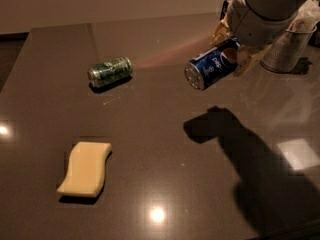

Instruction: Place pepsi can upright

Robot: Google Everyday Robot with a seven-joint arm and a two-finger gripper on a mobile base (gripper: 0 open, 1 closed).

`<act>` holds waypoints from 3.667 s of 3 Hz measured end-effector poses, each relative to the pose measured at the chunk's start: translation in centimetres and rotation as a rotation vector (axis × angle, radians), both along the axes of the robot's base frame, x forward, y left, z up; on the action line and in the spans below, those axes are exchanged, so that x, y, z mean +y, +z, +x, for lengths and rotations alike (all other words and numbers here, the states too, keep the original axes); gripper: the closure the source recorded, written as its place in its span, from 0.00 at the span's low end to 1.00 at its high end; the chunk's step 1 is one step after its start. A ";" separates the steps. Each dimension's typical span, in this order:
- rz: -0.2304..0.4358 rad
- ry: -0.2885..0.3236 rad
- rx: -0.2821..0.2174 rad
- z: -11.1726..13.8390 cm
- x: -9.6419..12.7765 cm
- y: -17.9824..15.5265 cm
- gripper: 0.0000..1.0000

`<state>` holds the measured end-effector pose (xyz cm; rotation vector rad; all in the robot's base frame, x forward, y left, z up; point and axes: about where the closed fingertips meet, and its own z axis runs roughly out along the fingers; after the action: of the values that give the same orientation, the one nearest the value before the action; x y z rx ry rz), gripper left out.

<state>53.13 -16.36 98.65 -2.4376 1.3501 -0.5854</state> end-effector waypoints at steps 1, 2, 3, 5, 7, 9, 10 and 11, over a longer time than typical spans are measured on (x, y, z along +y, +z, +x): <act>-0.071 0.150 -0.084 2.5 0.4 0.6 1.00; -0.169 0.226 -0.201 3.9 1.5 1.4 1.00; -0.232 0.230 -0.247 4.9 0.8 1.4 1.00; -0.319 0.212 -0.272 5.5 -0.5 1.1 1.00; -0.403 0.367 -0.418 7.7 -2.0 1.2 1.00; -0.178 0.507 -0.611 9.3 -0.7 2.5 1.00; -0.097 0.613 -0.663 8.3 2.0 2.3 1.00; -0.221 0.778 -0.761 7.0 4.4 1.5 1.00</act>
Offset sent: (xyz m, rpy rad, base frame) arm 0.0641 0.0146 0.0097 -0.4092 -0.3770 0.2795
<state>60.14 -11.95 100.12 -2.2377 0.0311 -1.2709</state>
